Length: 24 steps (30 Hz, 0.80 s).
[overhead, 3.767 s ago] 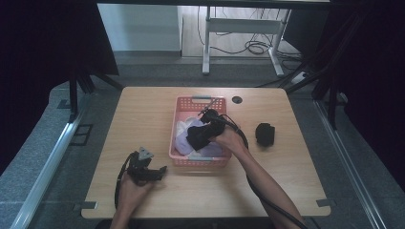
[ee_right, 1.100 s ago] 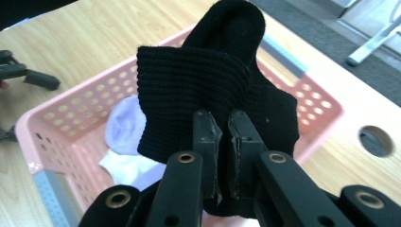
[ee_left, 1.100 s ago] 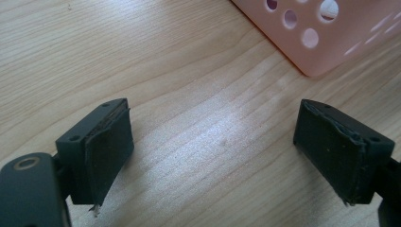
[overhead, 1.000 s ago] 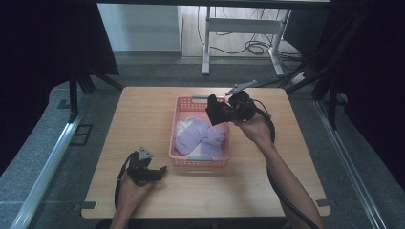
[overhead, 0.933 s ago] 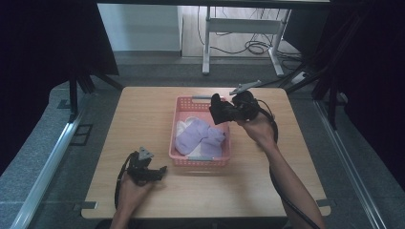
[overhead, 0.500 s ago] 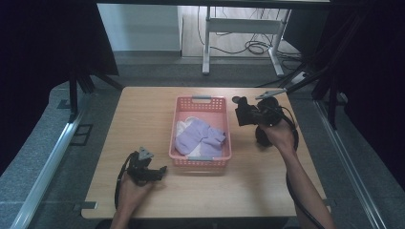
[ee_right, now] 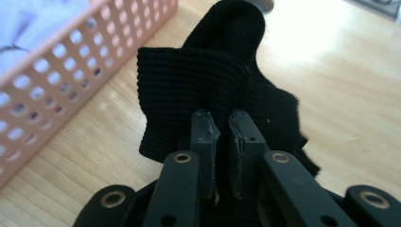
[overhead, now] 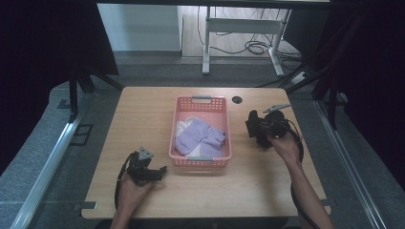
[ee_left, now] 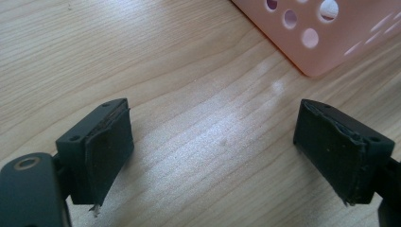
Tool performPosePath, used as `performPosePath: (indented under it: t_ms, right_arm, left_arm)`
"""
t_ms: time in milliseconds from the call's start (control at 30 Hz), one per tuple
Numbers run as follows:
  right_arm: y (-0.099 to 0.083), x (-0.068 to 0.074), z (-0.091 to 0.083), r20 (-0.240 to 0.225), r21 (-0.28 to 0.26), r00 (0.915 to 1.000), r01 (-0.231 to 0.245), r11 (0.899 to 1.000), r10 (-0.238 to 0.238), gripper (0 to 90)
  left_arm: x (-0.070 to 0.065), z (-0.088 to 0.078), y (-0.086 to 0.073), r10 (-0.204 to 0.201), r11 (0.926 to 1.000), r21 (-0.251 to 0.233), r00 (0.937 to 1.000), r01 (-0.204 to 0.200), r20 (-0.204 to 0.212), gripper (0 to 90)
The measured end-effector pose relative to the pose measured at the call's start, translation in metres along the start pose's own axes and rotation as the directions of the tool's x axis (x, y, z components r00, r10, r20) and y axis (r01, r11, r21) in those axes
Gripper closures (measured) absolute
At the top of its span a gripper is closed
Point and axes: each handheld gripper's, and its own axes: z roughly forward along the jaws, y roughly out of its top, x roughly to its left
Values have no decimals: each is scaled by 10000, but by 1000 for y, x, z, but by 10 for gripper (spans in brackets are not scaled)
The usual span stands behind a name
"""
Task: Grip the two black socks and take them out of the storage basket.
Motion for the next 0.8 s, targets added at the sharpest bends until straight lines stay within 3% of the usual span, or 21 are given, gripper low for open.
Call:
performPosePath:
  t_ms: [67, 233, 467, 800]
  right_arm:
    - [-5, -2, 5, -10, 82, 9999, -102, 9999, 102, 780]
    - [-12, -6, 12, -245, 201, 9982, -545, 9983, 550, 614]
    - [-11, -6, -4, -464, -329, 9961, -765, 9965, 750, 524]
    - [-24, 4, -26, -544, -870, 9974, -522, 9948, 476, 365]
  left_arm:
    - [0, 0, 0, 3, 10000, 1, 10000, -3, -1, 124]
    - [0, 0, 0, 2, 10000, -4, 10000, -2, -1, 124]
    - [0, 0, 0, -2, 10000, 1, 10000, 2, 0, 124]
    - [0, 0, 0, 2, 10000, -1, 10000, -2, -1, 124]
